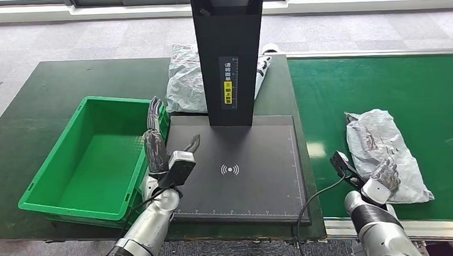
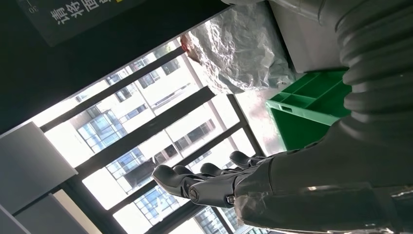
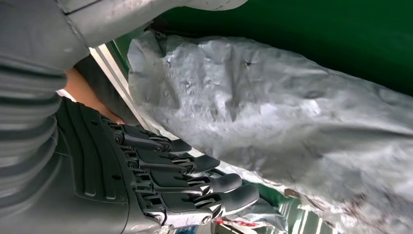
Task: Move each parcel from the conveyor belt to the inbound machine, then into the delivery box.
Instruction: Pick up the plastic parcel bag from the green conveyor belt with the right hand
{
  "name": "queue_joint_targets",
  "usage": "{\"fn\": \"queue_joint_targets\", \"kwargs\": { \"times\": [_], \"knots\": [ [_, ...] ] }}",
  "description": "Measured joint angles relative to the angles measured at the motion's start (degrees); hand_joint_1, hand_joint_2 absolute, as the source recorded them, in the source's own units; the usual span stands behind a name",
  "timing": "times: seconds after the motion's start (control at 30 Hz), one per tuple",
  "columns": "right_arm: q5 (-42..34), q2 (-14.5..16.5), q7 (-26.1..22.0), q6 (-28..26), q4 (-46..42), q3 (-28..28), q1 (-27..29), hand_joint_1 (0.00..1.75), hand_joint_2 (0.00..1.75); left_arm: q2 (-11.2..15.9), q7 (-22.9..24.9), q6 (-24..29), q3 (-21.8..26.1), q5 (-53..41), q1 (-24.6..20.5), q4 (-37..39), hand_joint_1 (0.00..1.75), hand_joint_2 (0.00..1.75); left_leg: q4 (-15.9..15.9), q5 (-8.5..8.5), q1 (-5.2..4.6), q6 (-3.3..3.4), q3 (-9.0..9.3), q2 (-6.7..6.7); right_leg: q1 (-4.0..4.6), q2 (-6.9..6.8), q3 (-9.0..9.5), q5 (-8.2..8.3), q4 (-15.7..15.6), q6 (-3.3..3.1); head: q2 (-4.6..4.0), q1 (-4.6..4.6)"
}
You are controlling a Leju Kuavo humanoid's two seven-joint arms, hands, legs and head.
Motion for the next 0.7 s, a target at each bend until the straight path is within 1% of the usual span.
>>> {"fn": "queue_joint_targets", "kwargs": {
  "times": [0.13,0.23,0.27,0.37,0.4,0.5,0.57,0.63,0.7],
  "knots": [
    [0.0,-0.6,1.8,4.6,0.7,0.0,0.2,0.02,1.75,0.0,0.0,0.0,-0.1,1.2,-0.1,0.2,0.00,1.75,0.0,0.00,0.00,0.00,0.01,0.01,0.02,0.01,0.00,0.00,0.0,0.00,0.01,0.00],
    [0.0,-0.9,2.4,6.2,0.9,0.0,0.2,0.02,1.75,0.0,0.0,0.0,-0.3,1.5,-0.1,0.4,0.00,1.75,0.0,0.00,0.00,0.00,0.02,0.03,0.04,0.03,0.01,0.00,0.0,0.00,0.00,0.00],
    [0.1,-0.9,2.4,6.4,1.0,0.0,0.1,0.29,1.75,0.0,0.0,0.0,-0.3,1.5,-0.2,0.4,0.00,1.75,0.0,0.00,0.00,0.00,0.02,0.03,0.04,0.02,0.02,0.00,0.0,0.00,0.00,0.00],
    [0.1,-0.9,2.4,6.7,1.0,0.0,0.1,1.59,1.75,0.0,0.0,0.0,-0.4,1.5,-0.2,0.5,0.00,1.75,0.0,0.01,0.01,0.02,0.03,0.02,0.03,-0.01,0.04,0.00,0.0,0.01,0.01,0.00],
    [0.1,-1.0,2.6,7.1,1.0,0.0,0.1,1.75,1.75,0.0,0.0,0.0,-0.4,1.7,-0.2,0.6,0.00,1.75,0.0,0.02,0.01,0.03,0.03,0.02,0.02,-0.02,0.04,0.00,0.0,0.01,0.01,0.00],
    [0.0,-1.1,3.4,9.0,1.0,0.0,0.3,1.75,1.75,0.0,0.0,0.0,-0.8,3.1,-0.3,0.8,0.00,1.75,0.0,0.03,0.01,0.05,0.04,0.02,0.00,-0.02,0.05,0.01,0.0,0.02,0.00,0.00],
    [0.0,-1.3,3.3,9.0,1.0,0.0,0.6,1.75,1.75,0.0,0.0,0.0,-1.3,4.2,-0.4,1.0,0.00,1.75,0.0,0.03,0.01,0.05,0.04,0.00,-0.01,-0.04,0.07,0.01,0.0,0.03,0.00,0.00],
    [-0.2,-1.5,2.3,7.1,1.0,0.0,1.1,1.75,1.75,0.1,0.0,0.0,-1.7,5.0,-0.6,1.1,0.00,1.75,0.0,0.03,0.00,0.05,0.04,0.00,-0.01,-0.03,0.08,0.02,0.0,0.03,0.01,0.00],
    [-0.4,-1.6,0.6,4.1,1.0,0.0,1.6,1.75,1.75,0.2,0.0,0.0,-2.0,5.4,-0.7,1.2,0.00,1.75,0.0,0.03,0.00,0.05,0.04,0.02,0.00,0.02,0.07,0.02,0.0,0.03,0.01,-0.01]
  ]
}}
